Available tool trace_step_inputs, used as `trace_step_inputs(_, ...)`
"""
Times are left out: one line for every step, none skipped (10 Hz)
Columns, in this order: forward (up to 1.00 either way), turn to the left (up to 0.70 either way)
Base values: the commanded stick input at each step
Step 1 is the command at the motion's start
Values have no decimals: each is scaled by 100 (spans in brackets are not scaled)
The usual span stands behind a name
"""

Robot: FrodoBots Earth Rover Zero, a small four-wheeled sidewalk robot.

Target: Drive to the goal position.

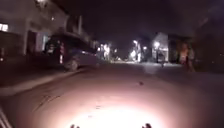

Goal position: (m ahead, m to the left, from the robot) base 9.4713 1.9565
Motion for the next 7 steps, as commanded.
trace_step_inputs(70,0)
trace_step_inputs(70,0)
trace_step_inputs(70,0)
trace_step_inputs(70,0)
trace_step_inputs(70,0)
trace_step_inputs(70,-20)
trace_step_inputs(70,-19)
